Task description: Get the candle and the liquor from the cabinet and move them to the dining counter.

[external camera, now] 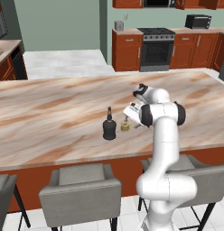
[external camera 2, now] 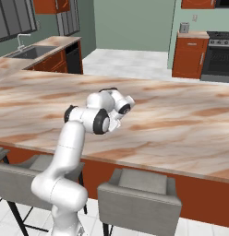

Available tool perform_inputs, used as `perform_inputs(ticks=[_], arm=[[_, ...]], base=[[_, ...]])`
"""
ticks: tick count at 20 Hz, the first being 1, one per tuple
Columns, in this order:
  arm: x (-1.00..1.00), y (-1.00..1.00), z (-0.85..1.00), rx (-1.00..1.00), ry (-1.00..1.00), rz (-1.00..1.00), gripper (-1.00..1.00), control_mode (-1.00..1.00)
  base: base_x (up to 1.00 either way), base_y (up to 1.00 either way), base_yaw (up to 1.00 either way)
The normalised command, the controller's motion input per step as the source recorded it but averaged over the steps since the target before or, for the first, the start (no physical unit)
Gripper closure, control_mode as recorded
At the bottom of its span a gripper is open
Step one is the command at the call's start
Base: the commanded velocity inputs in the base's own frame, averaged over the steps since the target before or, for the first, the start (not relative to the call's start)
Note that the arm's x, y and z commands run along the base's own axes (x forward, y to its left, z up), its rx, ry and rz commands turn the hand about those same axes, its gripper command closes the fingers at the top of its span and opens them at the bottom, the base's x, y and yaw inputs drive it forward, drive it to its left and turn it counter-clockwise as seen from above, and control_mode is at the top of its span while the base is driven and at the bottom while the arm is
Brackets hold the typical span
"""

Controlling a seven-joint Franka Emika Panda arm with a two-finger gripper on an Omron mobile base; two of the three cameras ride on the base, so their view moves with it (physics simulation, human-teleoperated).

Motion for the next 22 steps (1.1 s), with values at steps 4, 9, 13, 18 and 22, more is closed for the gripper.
perform_inputs(ticks=[4,9,13,18,22], arm=[[-0.37,-0.04,0.10,0.00,-0.04,-0.08,-1.00,-1.00],[-0.46,-0.01,0.17,-0.04,-0.13,-0.16,-1.00,-1.00],[-0.46,0.00,0.19,-0.06,-0.01,-0.27,-1.00,-1.00],[-0.44,0.00,0.30,-0.11,0.00,-0.25,-1.00,-1.00],[-0.40,0.00,0.37,-0.16,-0.01,-0.13,-1.00,-1.00]], base=[[0.00,0.00,0.00],[0.00,0.00,0.00],[0.00,0.00,0.00],[0.00,0.00,0.00],[0.00,0.00,0.00]])
